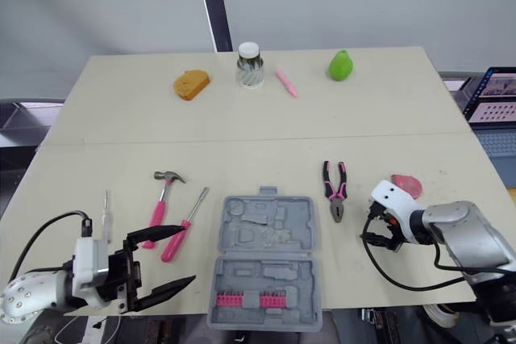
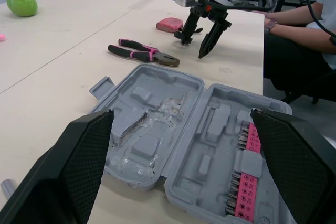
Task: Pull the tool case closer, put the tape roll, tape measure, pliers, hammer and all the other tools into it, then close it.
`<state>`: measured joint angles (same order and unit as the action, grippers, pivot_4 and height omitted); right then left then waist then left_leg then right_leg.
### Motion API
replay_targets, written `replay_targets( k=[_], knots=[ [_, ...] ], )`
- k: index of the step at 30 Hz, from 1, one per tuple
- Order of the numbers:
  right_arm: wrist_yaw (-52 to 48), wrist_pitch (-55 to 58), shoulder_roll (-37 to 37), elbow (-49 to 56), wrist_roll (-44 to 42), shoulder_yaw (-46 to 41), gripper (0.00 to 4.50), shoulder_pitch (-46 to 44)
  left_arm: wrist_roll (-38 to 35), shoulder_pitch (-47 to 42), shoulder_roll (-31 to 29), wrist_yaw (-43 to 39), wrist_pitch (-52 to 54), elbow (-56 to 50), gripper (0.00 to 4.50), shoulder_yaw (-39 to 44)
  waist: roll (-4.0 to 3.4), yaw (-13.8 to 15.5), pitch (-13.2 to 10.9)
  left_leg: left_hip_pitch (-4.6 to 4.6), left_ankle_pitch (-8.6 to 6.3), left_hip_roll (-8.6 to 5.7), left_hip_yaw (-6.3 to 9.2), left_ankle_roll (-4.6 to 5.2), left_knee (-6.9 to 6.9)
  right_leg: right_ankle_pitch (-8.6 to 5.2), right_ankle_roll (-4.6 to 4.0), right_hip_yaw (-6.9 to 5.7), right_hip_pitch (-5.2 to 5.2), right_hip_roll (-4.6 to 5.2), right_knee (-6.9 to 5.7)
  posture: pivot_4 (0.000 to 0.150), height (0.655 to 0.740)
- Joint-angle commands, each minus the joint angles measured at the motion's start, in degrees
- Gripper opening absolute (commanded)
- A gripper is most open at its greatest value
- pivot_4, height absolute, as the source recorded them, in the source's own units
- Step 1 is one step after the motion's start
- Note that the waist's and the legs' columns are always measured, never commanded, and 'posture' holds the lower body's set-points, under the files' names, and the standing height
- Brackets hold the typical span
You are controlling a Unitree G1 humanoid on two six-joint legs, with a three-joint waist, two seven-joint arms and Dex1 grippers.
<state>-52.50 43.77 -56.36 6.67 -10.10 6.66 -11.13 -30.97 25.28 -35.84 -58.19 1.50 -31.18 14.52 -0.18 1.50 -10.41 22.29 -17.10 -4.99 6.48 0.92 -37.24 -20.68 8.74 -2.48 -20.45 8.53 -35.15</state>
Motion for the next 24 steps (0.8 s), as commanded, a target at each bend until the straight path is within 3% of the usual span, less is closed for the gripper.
replay_targets(
  k=[1, 20, 24],
  knots=[
    [0.0, -0.8, 0.2, 0.8, 0.7, 0.2, 4.46, -0.8, -0.6, 0.6, 0.2, 0.6, -0.2, -2.3, 4.47, -0.3, 0.0, -0.1, 0.0, 0.0, 0.0, 0.0, -0.01, 0.0, 0.0, 0.0, 0.0, 0.01, -0.01, 0.0, -0.01, 0.15, 0.7385],
    [0.3, -1.8, 1.7, -0.3, 2.3, 0.6, 4.46, -1.5, -0.6, 0.9, 0.2, 1.8, -0.1, -2.9, 4.47, -0.8, 0.0, -0.1, 0.0, 0.0, 0.01, 0.0, -0.04, -0.01, -0.01, 0.0, 0.0, 0.06, -0.05, 0.0, -0.08, 0.15, 0.7385],
    [0.4, -1.8, 1.9, -0.4, 2.6, 0.7, 3.2, -1.4, -0.9, 1.2, 0.2, 1.9, 0.0, -3.0, 4.5, -0.7, 0.0, -0.1, 0.0, -0.01, 0.01, 0.0, -0.06, -0.01, 0.01, 0.0, 0.0, 0.08, -0.07, 0.0, -0.08, 0.15, 0.7385]
  ],
)
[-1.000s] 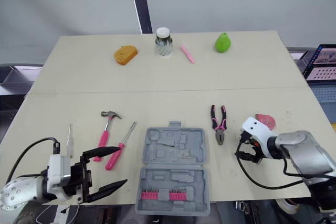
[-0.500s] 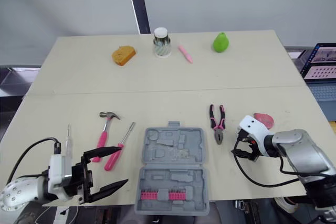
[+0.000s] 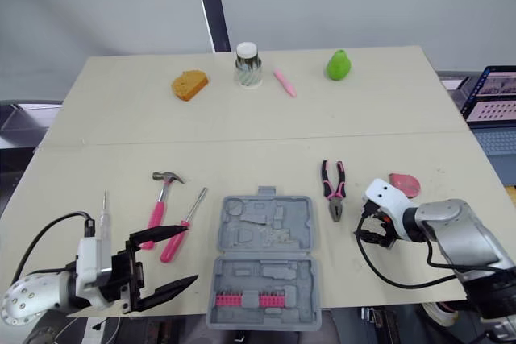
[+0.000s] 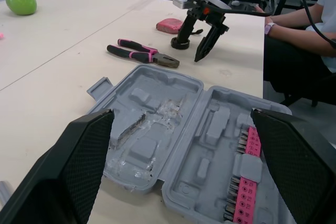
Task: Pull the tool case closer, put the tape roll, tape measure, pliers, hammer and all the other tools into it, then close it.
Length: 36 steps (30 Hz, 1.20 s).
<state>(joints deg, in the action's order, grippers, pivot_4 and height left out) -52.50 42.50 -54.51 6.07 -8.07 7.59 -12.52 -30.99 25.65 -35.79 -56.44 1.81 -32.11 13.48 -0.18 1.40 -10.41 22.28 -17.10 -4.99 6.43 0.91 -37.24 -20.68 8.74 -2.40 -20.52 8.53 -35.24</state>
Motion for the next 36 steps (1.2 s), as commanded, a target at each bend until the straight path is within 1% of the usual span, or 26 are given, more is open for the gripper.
replay_targets(
  k=[1, 2, 4, 5, 6, 7, 16, 23, 28, 31, 36],
  knots=[
    [0.4, -0.5, 0.1, 0.2, 0.6, -0.3, 2.67, 0.0, -0.9, 0.9, 0.1, 0.1, -0.3, -2.1, 4.5, 0.3, 0.0, 0.0, 0.0, 0.0, 0.0, 0.0, 0.0, 0.0, 0.0, 0.0, 0.0, 0.0, 0.0, 0.0, 0.0, 0.15, 0.7385],
    [0.3, -0.5, 0.1, 0.3, 0.6, -0.3, 2.22, 0.0, -0.9, 0.9, 0.1, 0.1, -0.3, -2.2, 4.5, 0.3, 0.0, 0.0, 0.0, 0.0, 0.0, 0.0, 0.0, 0.0, 0.0, 0.0, 0.0, 0.0, 0.0, 0.0, 0.0, 0.15, 0.7385],
    [0.4, -0.4, 0.2, 0.3, 0.7, -0.4, 1.13, 0.1, -1.0, 1.0, 0.0, 0.1, -0.3, -2.2, 4.5, 0.3, 0.0, 0.0, 0.0, 0.0, 0.0, 0.0, 0.0, 0.0, 0.0, 0.0, 0.0, 0.0, 0.0, 0.0, 0.0, 0.15, 0.7385],
    [0.4, -0.4, 0.2, 0.3, 0.7, -0.4, 0.75, 0.1, -1.0, 1.0, 0.0, 0.0, -0.2, -2.2, 4.5, 0.3, 0.0, 0.0, 0.0, 0.0, 0.0, 0.0, 0.0, 0.0, -0.01, 0.0, 0.0, 0.0, 0.0, 0.0, 0.0, 0.15, 0.7385],
    [0.4, -0.4, 0.2, 0.4, 0.7, -0.4, 0.2, 0.1, -1.0, 0.9, 0.0, 0.0, -0.2, -2.2, 4.5, 0.2, 0.0, 0.0, 0.0, 0.0, 0.0, 0.0, -0.01, 0.0, -0.01, 0.0, 0.0, 0.01, 0.0, 0.0, 0.0, 0.15, 0.7385],
    [0.5, -0.4, 0.3, 0.4, 0.7, -0.4, 0.03, 0.2, -1.0, 0.9, 0.0, 0.0, -0.2, -2.2, 4.5, 0.2, 0.0, 0.0, 0.0, 0.0, 0.0, 0.0, -0.01, 0.0, -0.01, 0.0, 0.0, 0.01, 0.0, 0.0, 0.0, 0.15, 0.7385],
    [-0.4, -0.1, -0.4, 1.5, -0.1, -1.2, 0.03, 0.5, -1.1, 0.9, 0.0, -0.3, -0.2, -2.0, 4.5, -0.3, 0.0, 0.0, 0.0, 0.0, 0.0, 0.0, -0.01, 0.0, -0.01, 0.0, 0.0, 0.01, 0.0, 0.0, 0.0, 0.15, 0.7385],
    [-4.0, 6.9, -4.2, 12.2, -5.4, -3.5, 0.03, -0.4, -1.8, 0.8, -0.1, -0.2, 0.3, -1.4, 4.5, 0.5, -0.01, 0.0, 0.0, 0.01, 0.0, 0.02, -0.03, 0.0, 0.0, 0.0, 0.0, 0.03, -0.03, -0.01, 0.0, 0.15, 0.7385],
    [-5.0, 14.4, -4.6, 21.0, -11.3, -4.1, 0.03, -4.0, -4.3, 3.3, -0.4, -1.0, 1.5, -1.4, 4.5, 3.1, 0.0, 0.0, 0.0, 0.01, -0.01, 0.07, -0.04, 0.0, 0.03, 0.0, -0.01, 0.06, -0.05, -0.03, 0.02, 0.15, 0.7385],
    [-4.9, 18.7, -4.0, 24.7, -14.5, -2.7, 0.03, -7.3, -4.7, 4.6, -0.5, -1.7, 1.3, -0.4, 4.5, 5.3, 0.0, 0.1, 0.0, 0.04, -0.01, 0.08, -0.04, 0.0, 0.04, -0.01, -0.02, 0.05, -0.07, -0.03, 0.06, 0.15, 0.7385],
    [-2.5, 23.4, 1.7, 28.1, -18.2, 1.4, 0.03, -15.1, -5.2, 6.1, -0.1, -2.9, 0.4, 3.5, 4.5, 9.8, 0.01, 0.0, 0.0, 0.04, -0.03, 0.12, -0.04, -0.01, 0.05, 0.01, -0.05, 0.04, -0.08, -0.05, 0.1, 0.15, 0.7385]
  ],
)
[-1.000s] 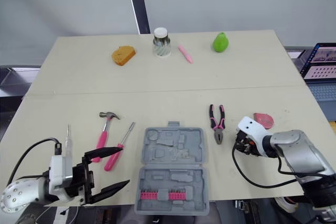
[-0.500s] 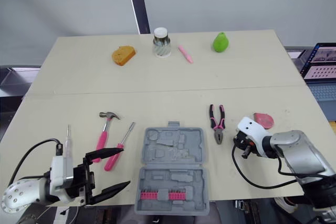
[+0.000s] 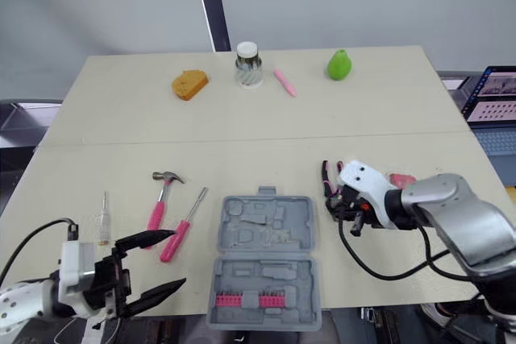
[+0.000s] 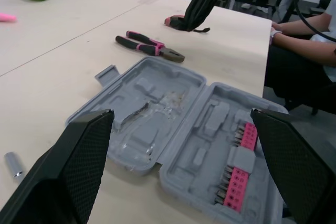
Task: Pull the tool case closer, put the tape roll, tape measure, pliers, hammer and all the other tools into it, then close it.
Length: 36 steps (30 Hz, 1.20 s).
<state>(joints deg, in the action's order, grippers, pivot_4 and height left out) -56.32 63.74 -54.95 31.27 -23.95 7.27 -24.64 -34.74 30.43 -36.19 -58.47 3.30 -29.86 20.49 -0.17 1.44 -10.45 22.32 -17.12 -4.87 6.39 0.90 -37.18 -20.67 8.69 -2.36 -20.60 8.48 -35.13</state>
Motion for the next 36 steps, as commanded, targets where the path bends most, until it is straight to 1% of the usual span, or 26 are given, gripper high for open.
replay_targets(
  k=[1, 6, 13, 21, 29, 36],
  knots=[
    [2.0, 2.9, 3.2, 3.0, -2.6, 2.4, 0.03, -4.1, -1.7, 1.5, 0.8, -0.8, -1.1, 1.7, 4.5, 3.4, 0.02, 0.0, 0.0, -0.01, -0.01, 0.02, 0.0, -0.02, 0.02, 0.0, -0.01, 0.01, 0.0, -0.01, 0.02, 0.15, 0.7385],
    [5.2, 4.7, 8.3, 2.0, -2.6, 6.3, 0.03, -8.6, -1.7, 3.3, 3.2, -0.5, -1.8, 3.5, 4.5, 4.8, 0.04, 0.0, 0.0, 0.03, -0.04, 0.01, 0.01, 0.0, 0.07, 0.0, -0.02, 0.02, -0.02, 0.0, 0.11, 0.15, 0.7385],
    [9.0, 5.5, 17.8, -1.7, -2.2, 12.8, 0.03, -13.9, -1.0, 4.3, 4.0, -0.4, -2.4, 4.9, 4.5, 5.8, 0.05, -0.1, 0.0, 0.02, -0.03, 0.03, 0.01, -0.04, 0.05, -0.01, -0.03, 0.02, -0.05, -0.02, 0.03, 0.15, 0.7385],
    [13.4, 0.0, 28.8, -11.9, 2.0, 19.2, 0.03, -16.8, -1.5, 4.7, 4.7, 1.0, -2.0, 5.4, 4.5, 7.0, 0.06, -0.8, 0.0, -0.01, -0.01, 0.03, 0.01, -0.08, 0.08, -0.03, -0.09, 0.1, -0.13, -0.03, -0.14, 0.15, 0.7385],
    [14.1, -5.0, 34.9, -19.0, 4.2, 20.9, 0.03, -16.8, -1.8, 4.9, 4.8, 2.2, -0.9, 5.9, 4.5, 8.4, 0.07, -1.7, 0.0, -0.01, 0.04, 0.02, -0.01, -0.17, 0.09, -0.09, -0.21, 0.22, -0.39, -0.03, -0.53, 0.15, 0.7385],
    [13.6, -8.2, 38.2, -23.4, 6.0, 22.9, 0.03, -16.7, -1.8, 5.7, 5.4, 2.4, -0.6, 5.8, 4.5, 9.3, 0.08, -1.8, 0.0, 0.04, 0.04, 0.09, -0.35, -0.2, 0.18, -0.13, -0.28, 0.59, -0.82, -0.09, -0.81, 0.15, 0.7385]
  ],
)
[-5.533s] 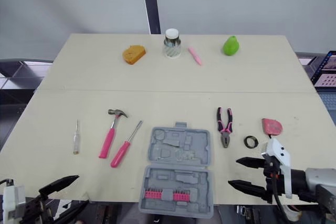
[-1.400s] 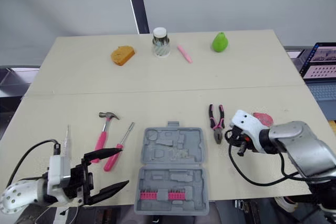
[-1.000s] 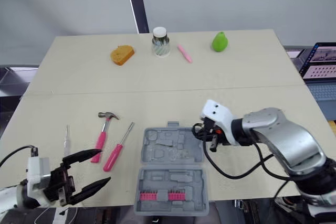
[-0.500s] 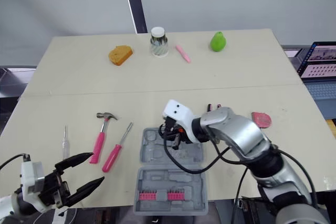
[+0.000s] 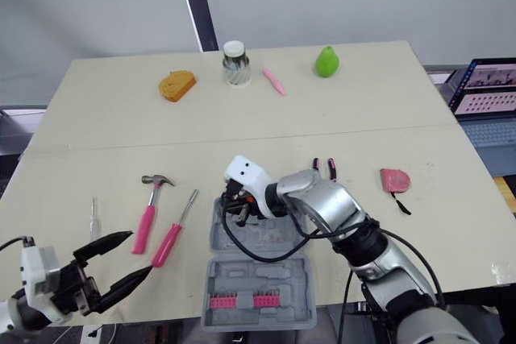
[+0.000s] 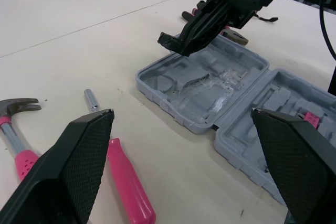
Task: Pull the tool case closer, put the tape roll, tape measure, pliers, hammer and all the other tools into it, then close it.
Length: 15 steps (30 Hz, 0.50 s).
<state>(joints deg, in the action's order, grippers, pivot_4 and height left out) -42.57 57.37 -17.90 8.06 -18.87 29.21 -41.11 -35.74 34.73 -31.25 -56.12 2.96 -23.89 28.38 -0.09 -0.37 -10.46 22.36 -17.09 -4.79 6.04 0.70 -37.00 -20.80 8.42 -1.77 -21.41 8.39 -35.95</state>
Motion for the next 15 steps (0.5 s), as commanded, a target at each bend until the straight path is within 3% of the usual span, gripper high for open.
replay_targets(
  k=[1, 15],
  knots=[
    [-0.2, -2.3, 1.4, -0.8, 1.2, 1.2, 0.03, -0.3, -0.8, 1.5, 0.6, 0.2, -0.1, -0.2, 4.5, 1.6, 0.0, 0.0, 0.0, 0.0, 0.0, 0.02, -0.05, 0.0, 0.0, 0.0, 0.0, 0.08, -0.02, -0.02, 0.0, 0.15, 0.7385],
    [-1.2, -8.1, 5.9, -9.6, 6.3, 4.3, 0.03, -0.8, -0.6, 2.9, 1.3, 1.2, 0.3, 0.4, 4.5, 2.8, 0.03, -0.3, 0.0, -0.01, -0.04, 0.17, -0.23, -0.07, 0.02, 0.0, 0.0, 0.56, -0.15, -0.21, -0.01, 0.15, 0.7385]
  ],
)
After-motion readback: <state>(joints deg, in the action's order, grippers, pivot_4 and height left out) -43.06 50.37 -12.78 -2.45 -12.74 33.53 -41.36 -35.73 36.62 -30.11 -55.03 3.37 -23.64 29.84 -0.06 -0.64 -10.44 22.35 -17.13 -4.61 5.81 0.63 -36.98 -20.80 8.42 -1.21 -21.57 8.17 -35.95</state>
